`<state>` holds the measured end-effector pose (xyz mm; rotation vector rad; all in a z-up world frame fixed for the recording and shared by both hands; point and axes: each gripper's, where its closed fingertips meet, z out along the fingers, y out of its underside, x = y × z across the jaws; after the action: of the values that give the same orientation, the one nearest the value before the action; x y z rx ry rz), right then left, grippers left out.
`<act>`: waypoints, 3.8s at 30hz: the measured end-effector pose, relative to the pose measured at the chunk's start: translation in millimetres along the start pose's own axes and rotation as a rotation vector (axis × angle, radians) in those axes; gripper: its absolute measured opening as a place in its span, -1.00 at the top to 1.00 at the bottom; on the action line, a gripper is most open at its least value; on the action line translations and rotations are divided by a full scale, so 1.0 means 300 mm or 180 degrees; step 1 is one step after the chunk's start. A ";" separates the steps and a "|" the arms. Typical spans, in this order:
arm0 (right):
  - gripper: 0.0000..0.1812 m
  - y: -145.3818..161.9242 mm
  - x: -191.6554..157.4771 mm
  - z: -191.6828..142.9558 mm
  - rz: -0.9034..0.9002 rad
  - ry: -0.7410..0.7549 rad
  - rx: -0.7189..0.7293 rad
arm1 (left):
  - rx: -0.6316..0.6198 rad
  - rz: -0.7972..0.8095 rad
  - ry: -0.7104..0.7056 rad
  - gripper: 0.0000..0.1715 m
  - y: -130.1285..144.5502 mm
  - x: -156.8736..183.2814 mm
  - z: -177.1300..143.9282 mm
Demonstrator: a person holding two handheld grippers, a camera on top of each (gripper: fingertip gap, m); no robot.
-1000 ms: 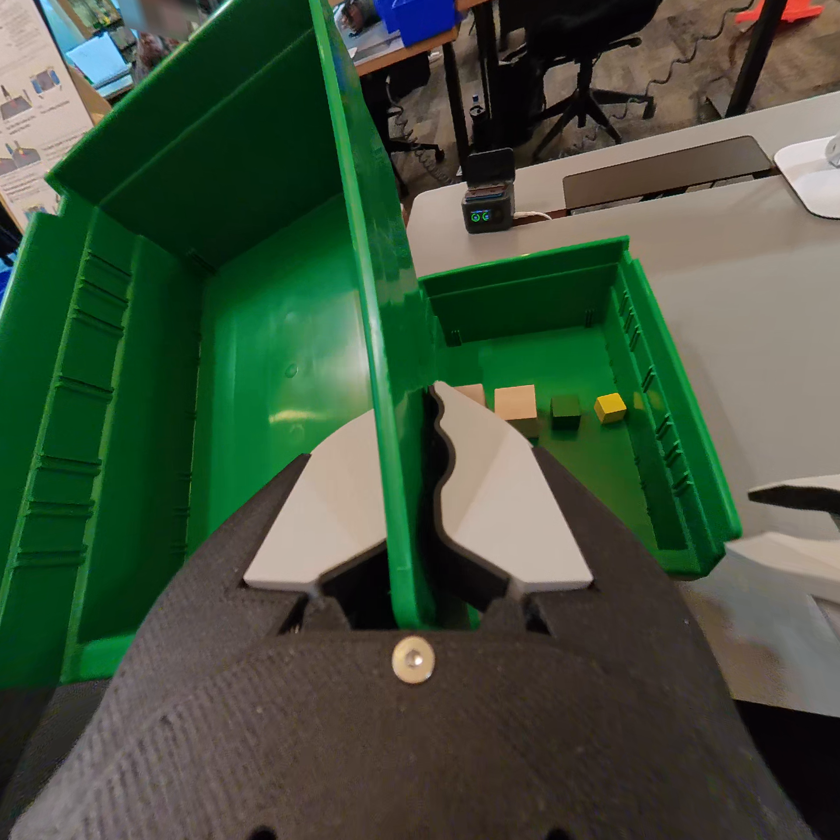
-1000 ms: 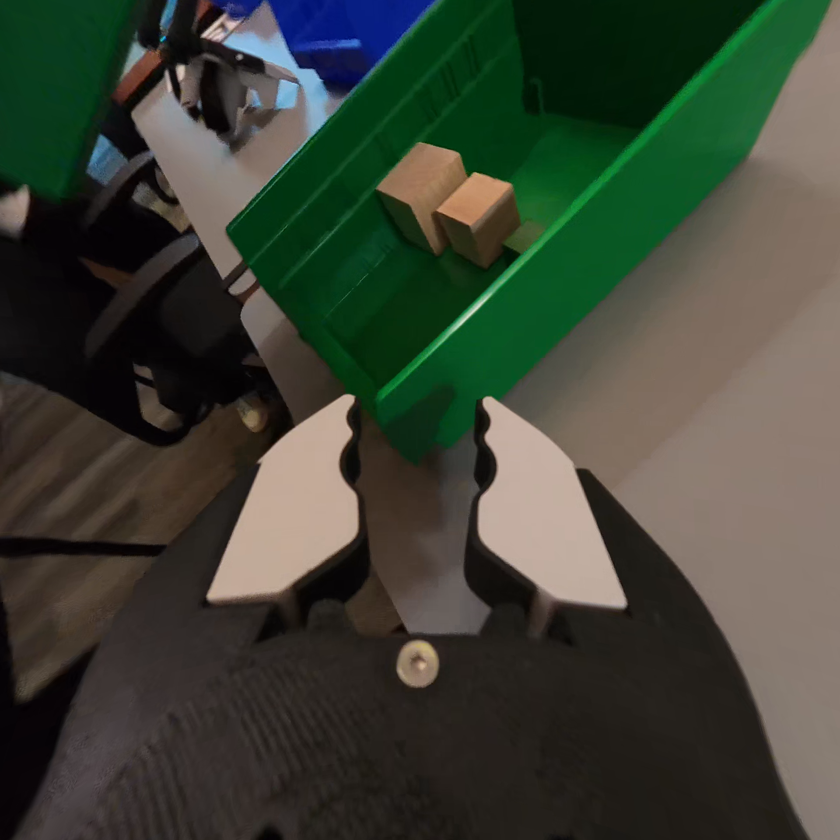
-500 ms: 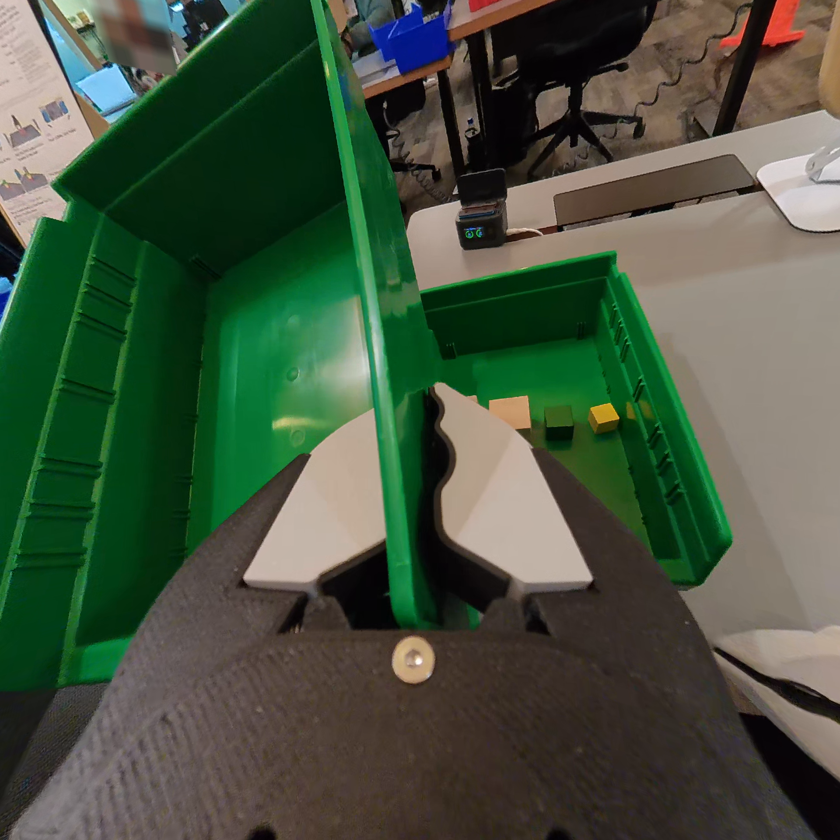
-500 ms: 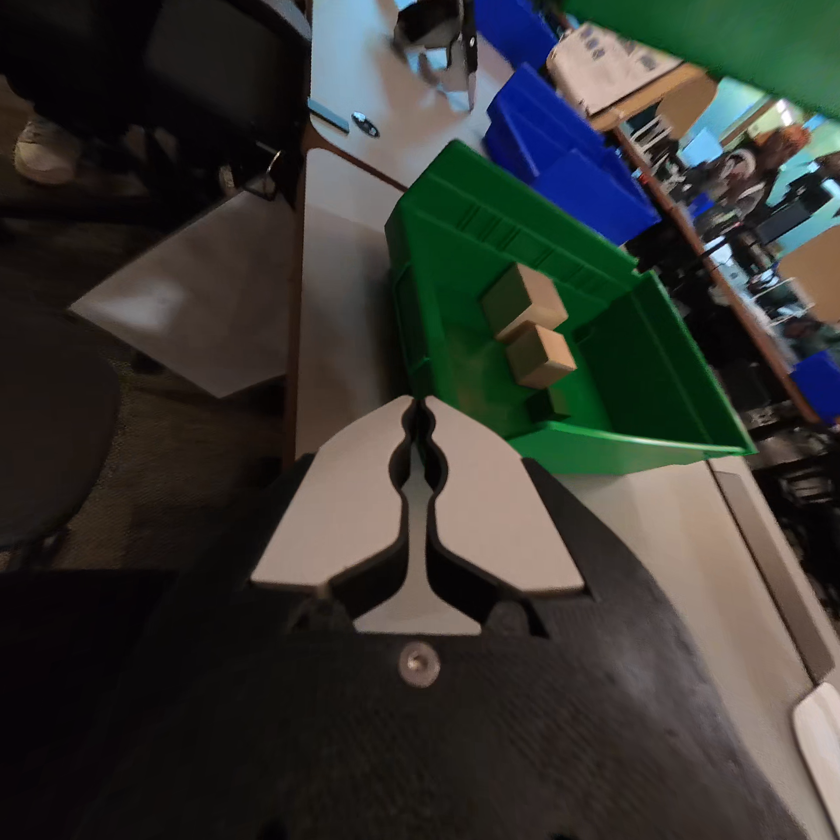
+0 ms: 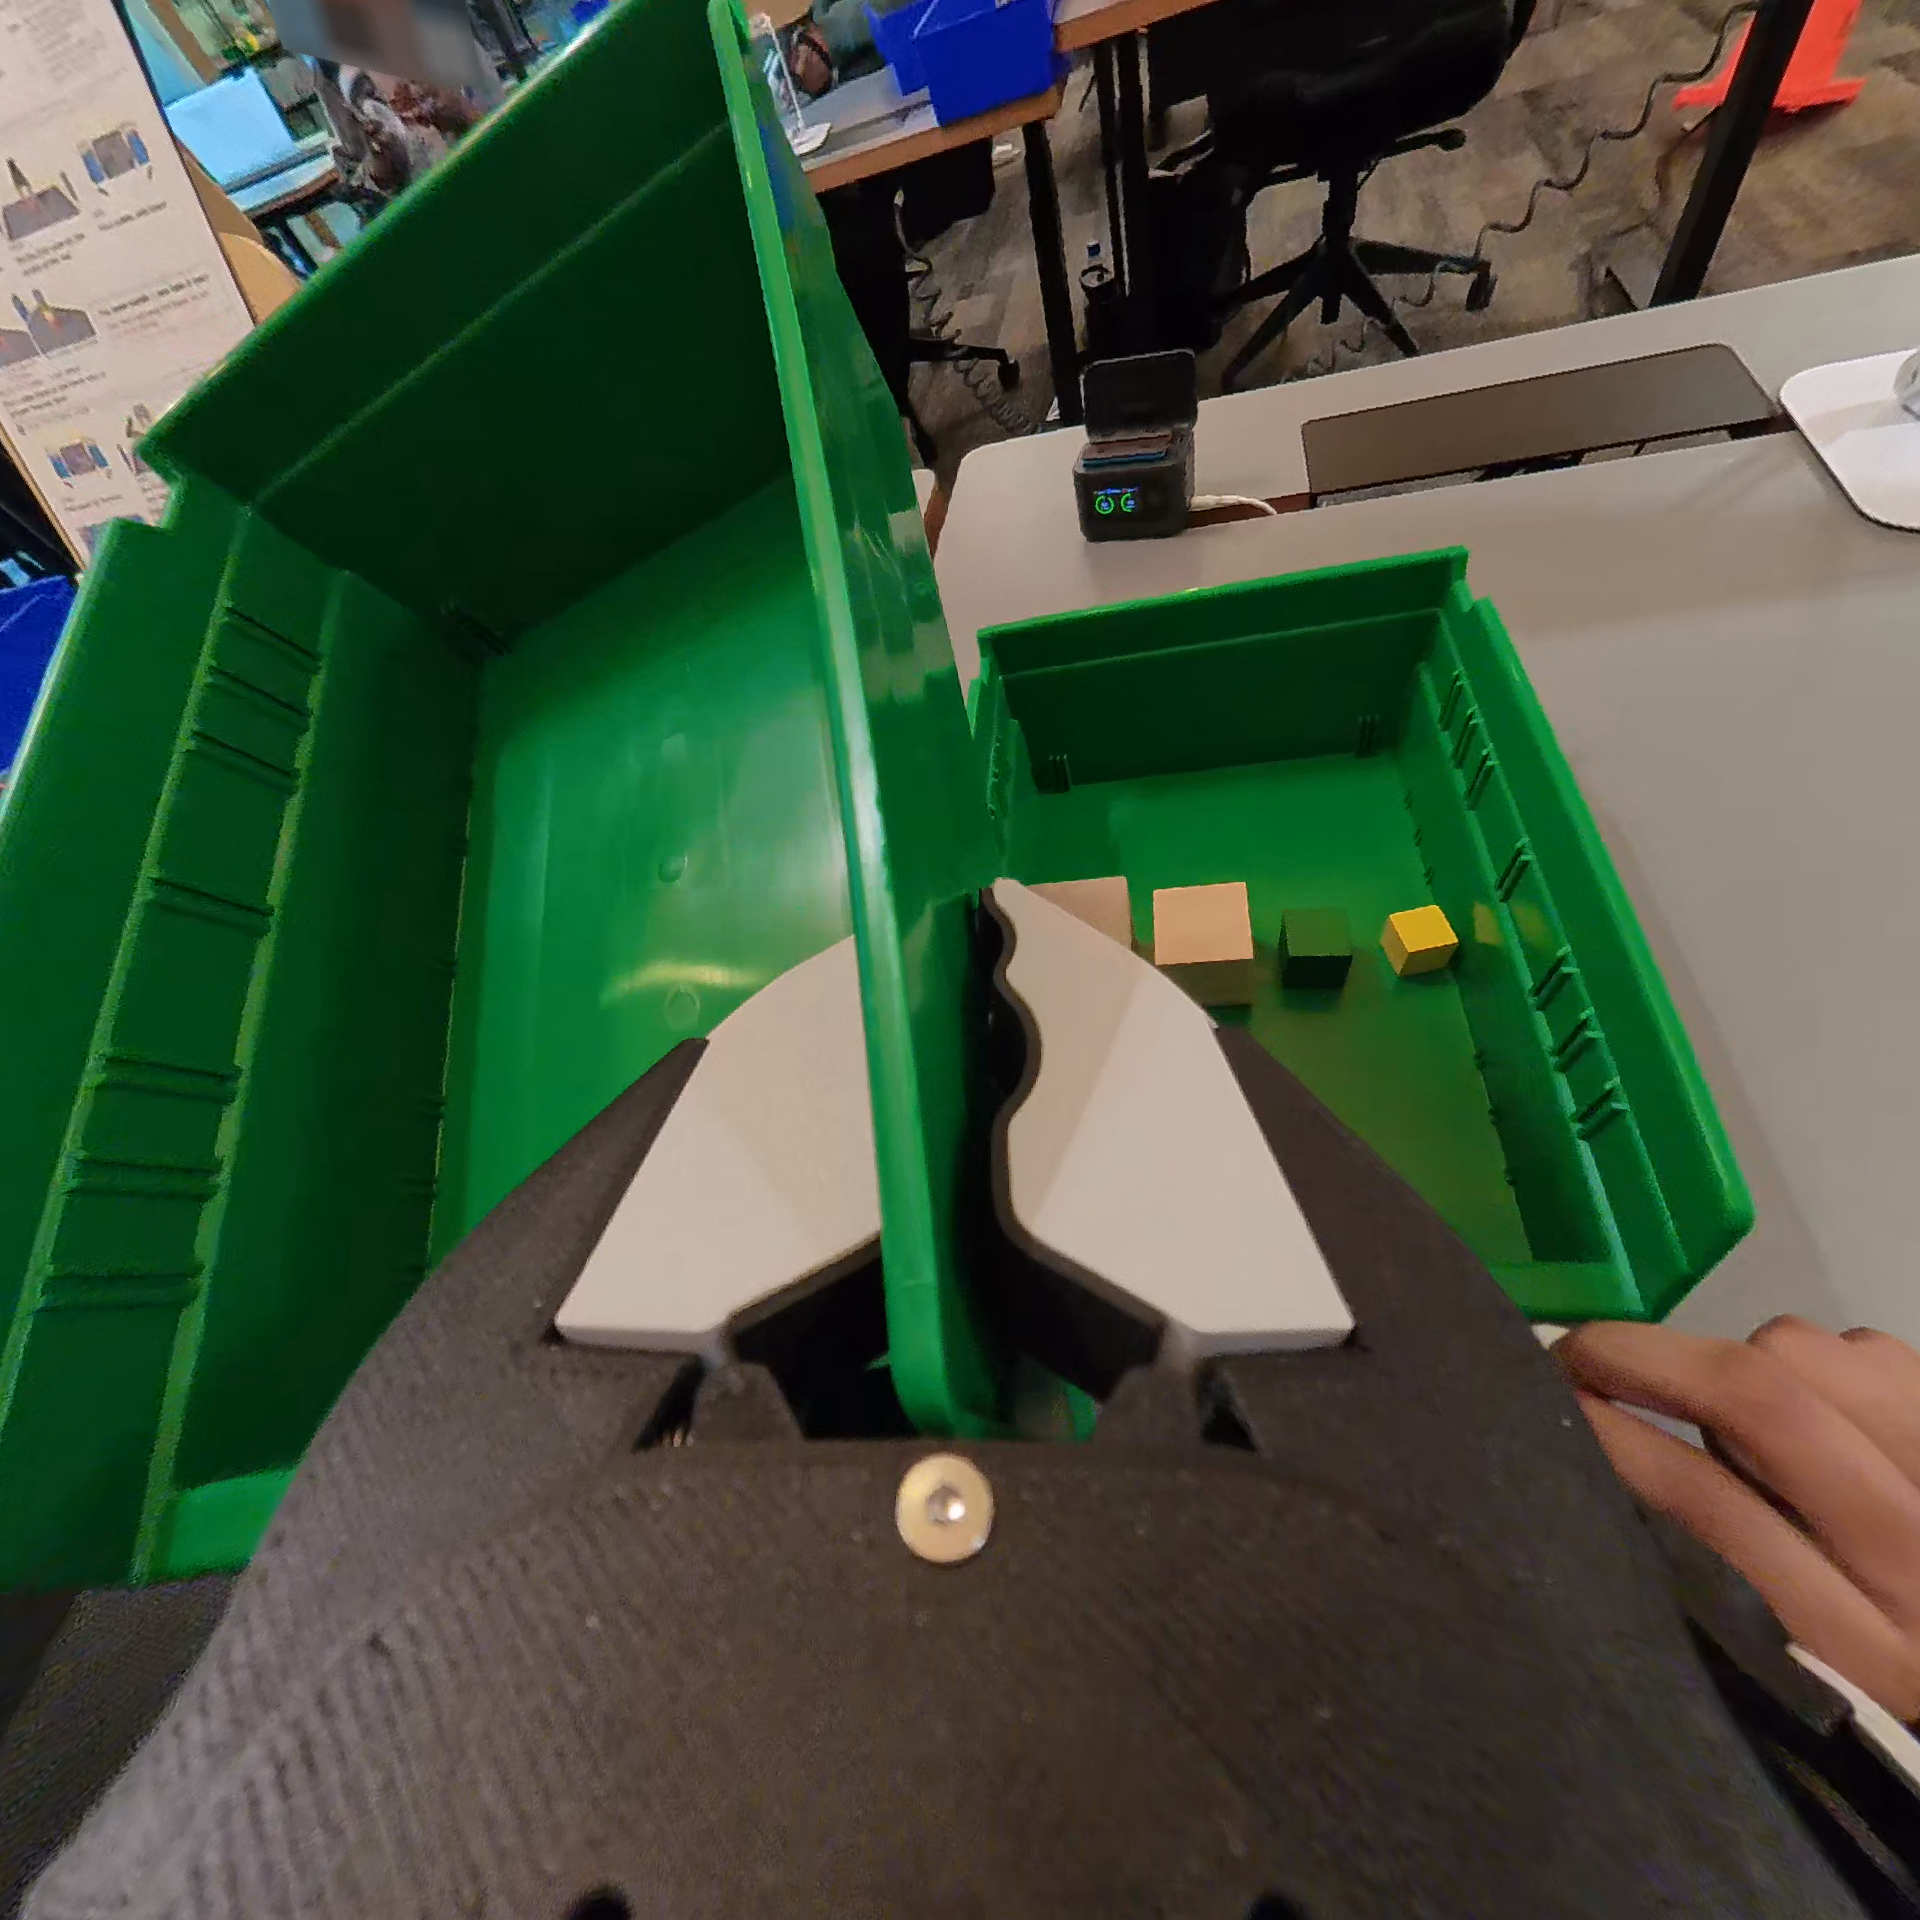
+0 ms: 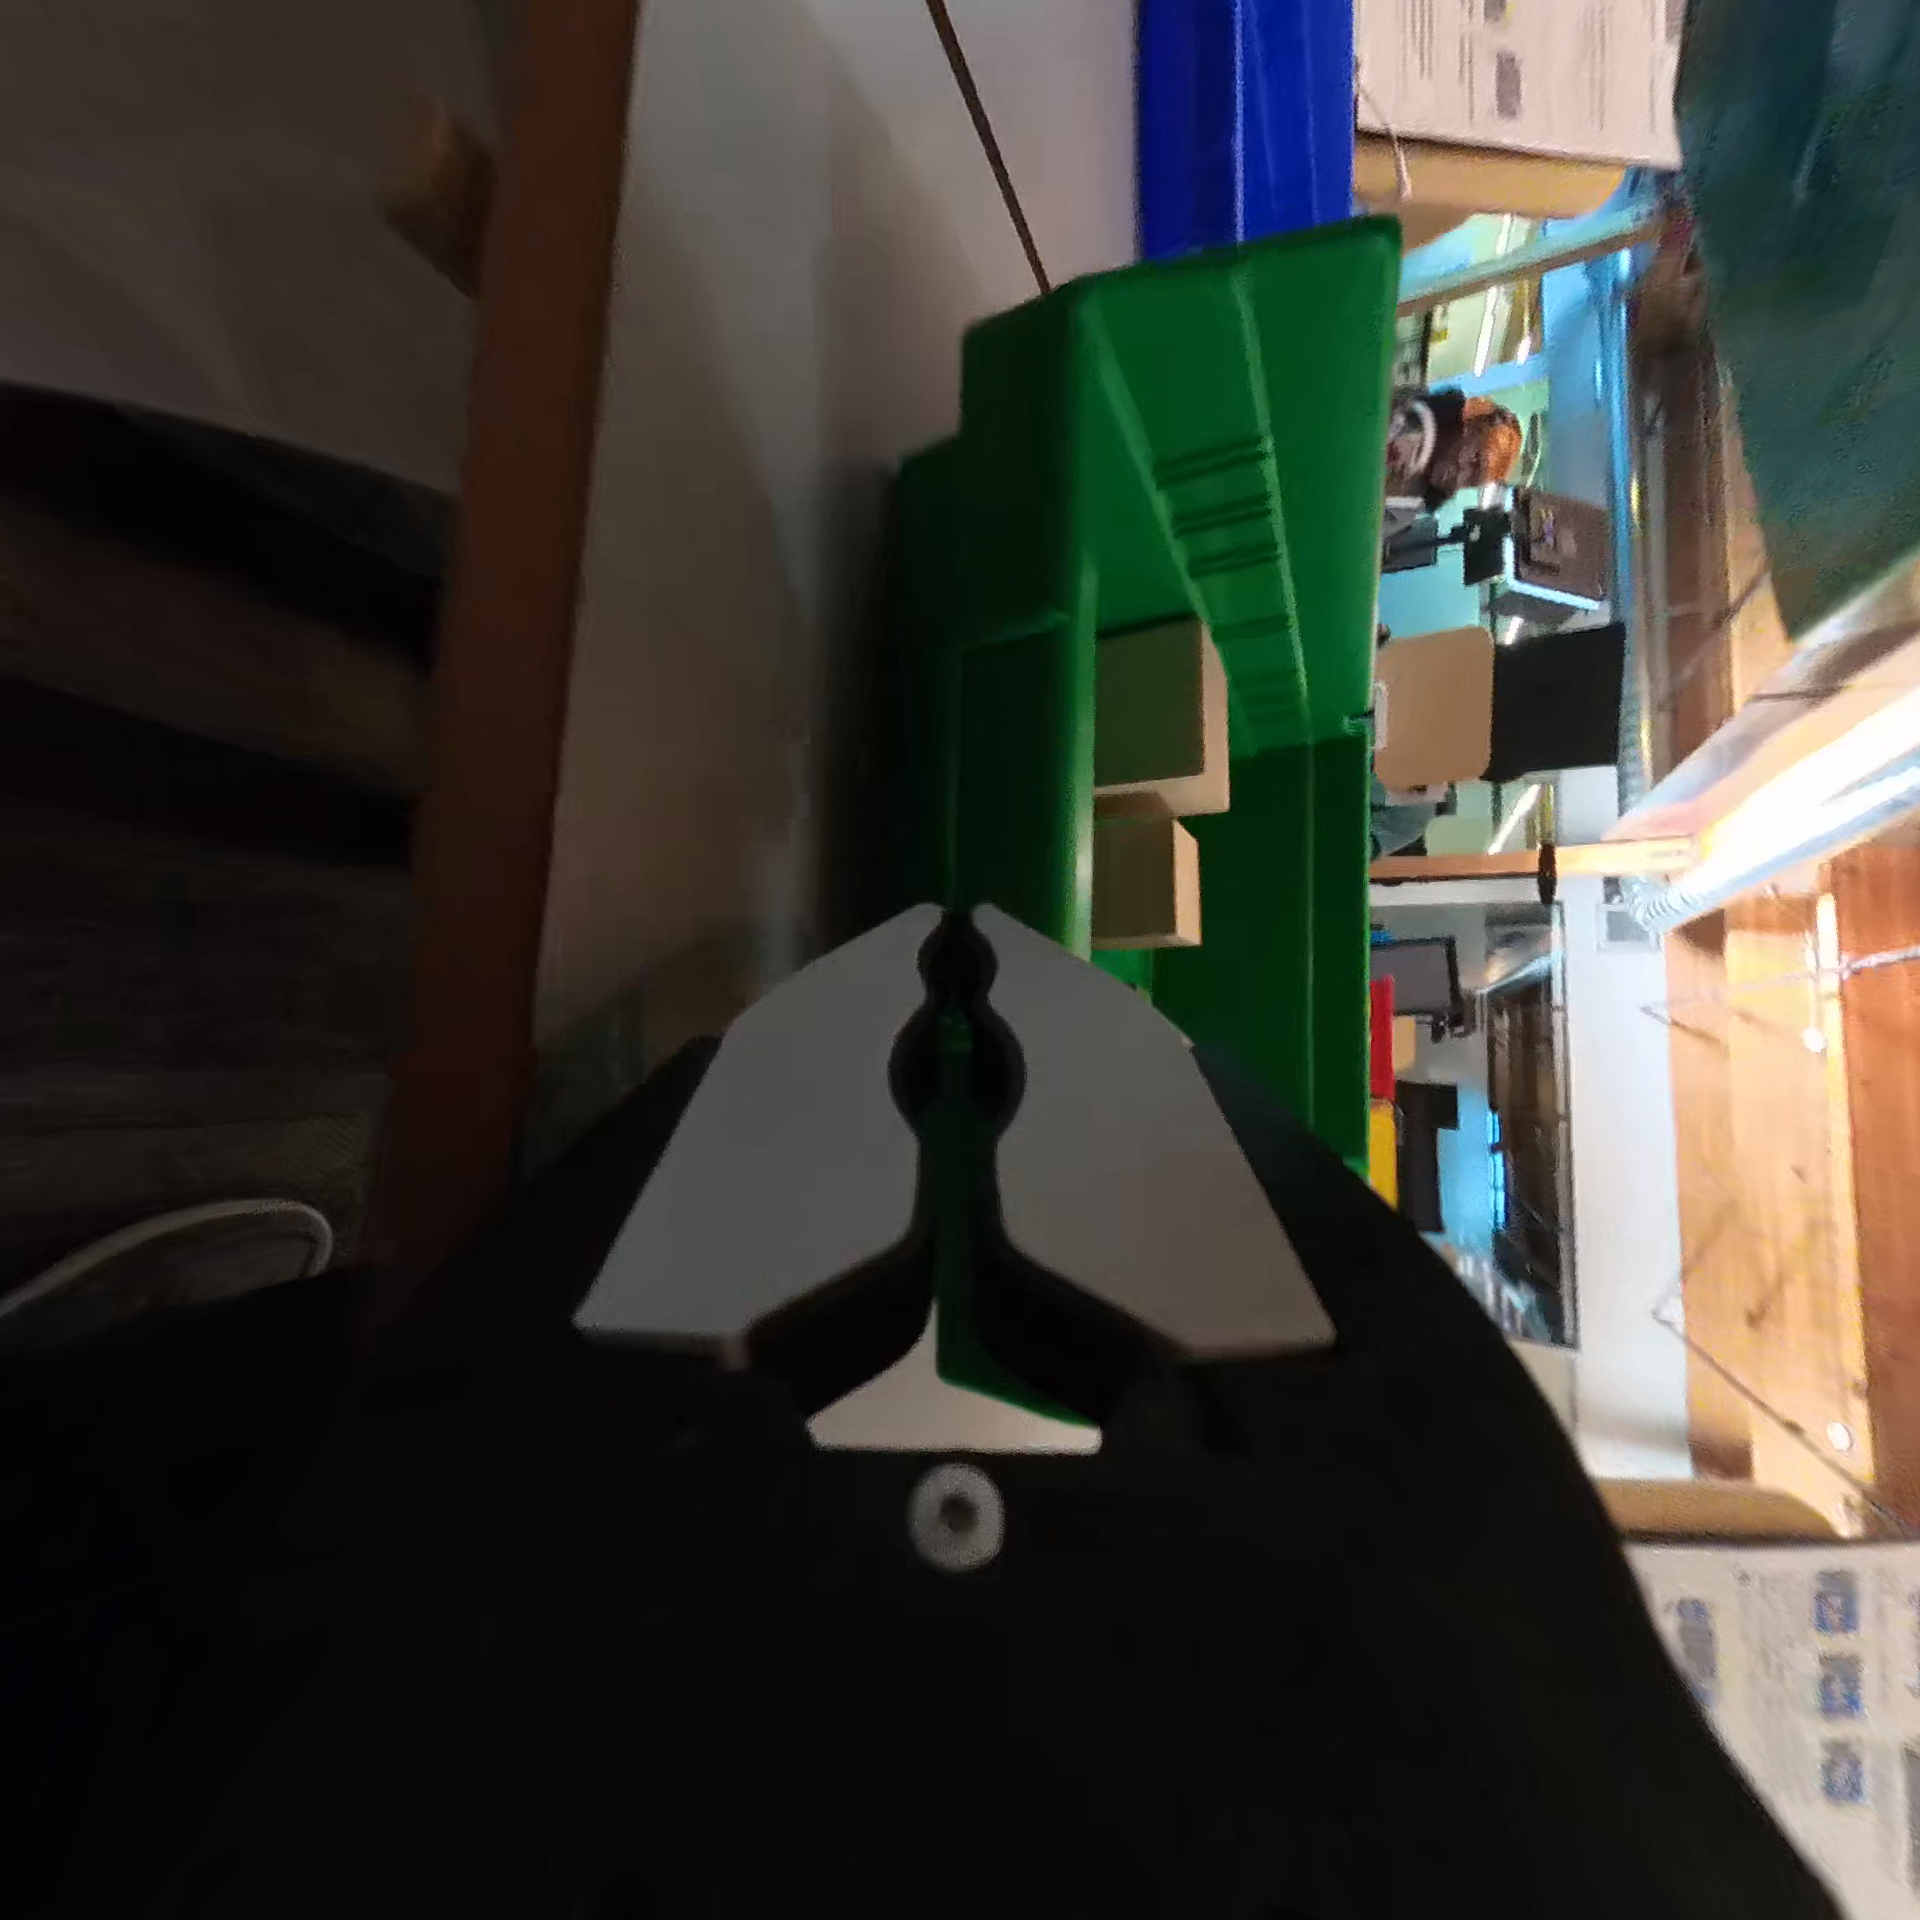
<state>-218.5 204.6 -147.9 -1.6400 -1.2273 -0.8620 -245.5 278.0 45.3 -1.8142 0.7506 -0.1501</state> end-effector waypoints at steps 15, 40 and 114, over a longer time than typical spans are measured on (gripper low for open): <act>0.99 0.018 0.065 0.088 0.0443 -0.0190 -0.0206 | 0.0094 -0.0001 -0.0003 0.93 -0.024 -0.003 -0.020; 1.00 1.218 0.140 -1.071 0.3497 0.0409 -0.0523 | 0.0285 0.1424 0.2112 0.91 -0.160 1.245 -0.343; 0.84 2.393 0.104 -1.733 0.4661 0.2015 -0.2253 | 0.0465 0.0116 0.2175 0.62 0.160 1.179 0.006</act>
<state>470.4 -352.3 -104.4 -1.9478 0.8397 -0.6848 14.8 73.3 -88.0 -1.6041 1.2074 -0.8073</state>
